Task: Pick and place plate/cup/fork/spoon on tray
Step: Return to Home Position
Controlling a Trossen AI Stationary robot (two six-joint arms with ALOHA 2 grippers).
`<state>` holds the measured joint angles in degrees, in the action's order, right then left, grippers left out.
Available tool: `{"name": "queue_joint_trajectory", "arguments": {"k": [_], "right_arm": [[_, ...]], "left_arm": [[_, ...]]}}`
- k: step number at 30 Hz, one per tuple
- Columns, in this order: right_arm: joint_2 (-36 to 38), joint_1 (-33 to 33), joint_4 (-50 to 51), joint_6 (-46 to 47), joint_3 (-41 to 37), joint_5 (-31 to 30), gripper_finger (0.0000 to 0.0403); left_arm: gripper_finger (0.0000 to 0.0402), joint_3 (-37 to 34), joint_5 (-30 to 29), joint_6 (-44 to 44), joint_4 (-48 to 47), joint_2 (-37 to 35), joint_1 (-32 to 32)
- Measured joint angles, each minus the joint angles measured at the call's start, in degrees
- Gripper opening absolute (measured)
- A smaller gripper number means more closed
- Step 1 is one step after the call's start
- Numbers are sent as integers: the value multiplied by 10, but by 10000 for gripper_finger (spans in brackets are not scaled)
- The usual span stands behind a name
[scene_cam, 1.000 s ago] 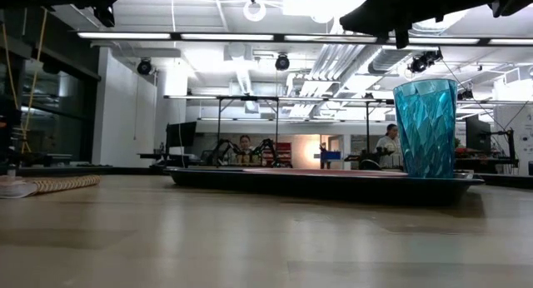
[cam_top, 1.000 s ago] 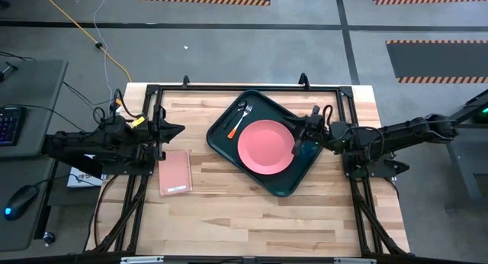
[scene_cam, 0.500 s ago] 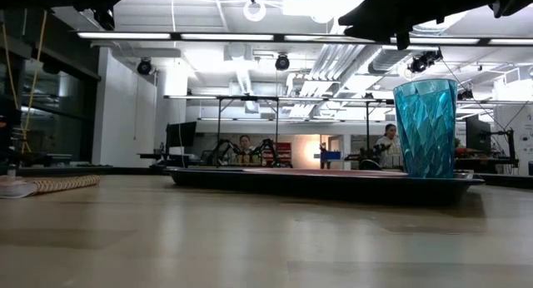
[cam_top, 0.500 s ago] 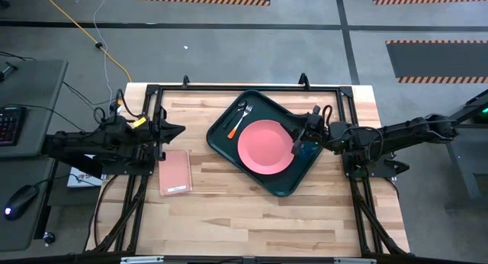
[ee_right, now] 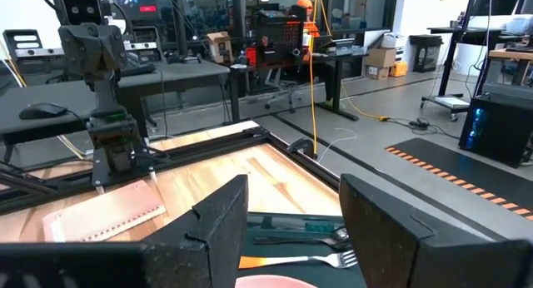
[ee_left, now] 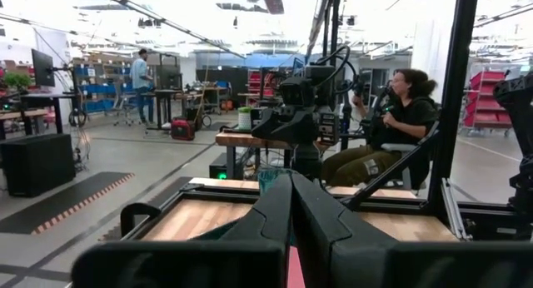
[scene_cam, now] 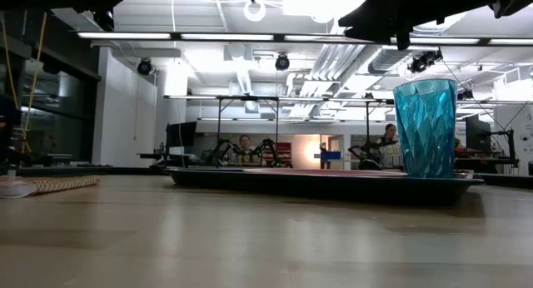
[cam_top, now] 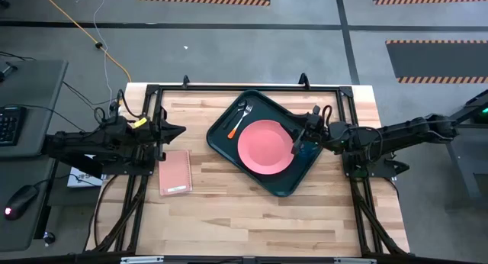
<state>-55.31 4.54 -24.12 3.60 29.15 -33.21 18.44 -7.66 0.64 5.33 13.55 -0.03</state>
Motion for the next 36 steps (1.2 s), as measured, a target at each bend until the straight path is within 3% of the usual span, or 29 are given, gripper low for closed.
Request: {"name": "queue_joint_trajectory", "arguments": {"k": [4,7,13,21,36], "right_arm": [[0,0,11,0,0,0,183],[0,0,12,0,0,0,183],[0,0,12,5,0,0,183],[0,0,8,5,0,0,183],[0,0,12,5,0,2,183]], "left_arm": [[1,0,-10,10,-52,-20,0],[1,-2,-56,-12,-102,-55,2],[1,-56,-52,-32,-70,-135,2],[0,-178,-25,-33,69,-123,2],[0,-178,-1,15,-33,-123,2]]}}
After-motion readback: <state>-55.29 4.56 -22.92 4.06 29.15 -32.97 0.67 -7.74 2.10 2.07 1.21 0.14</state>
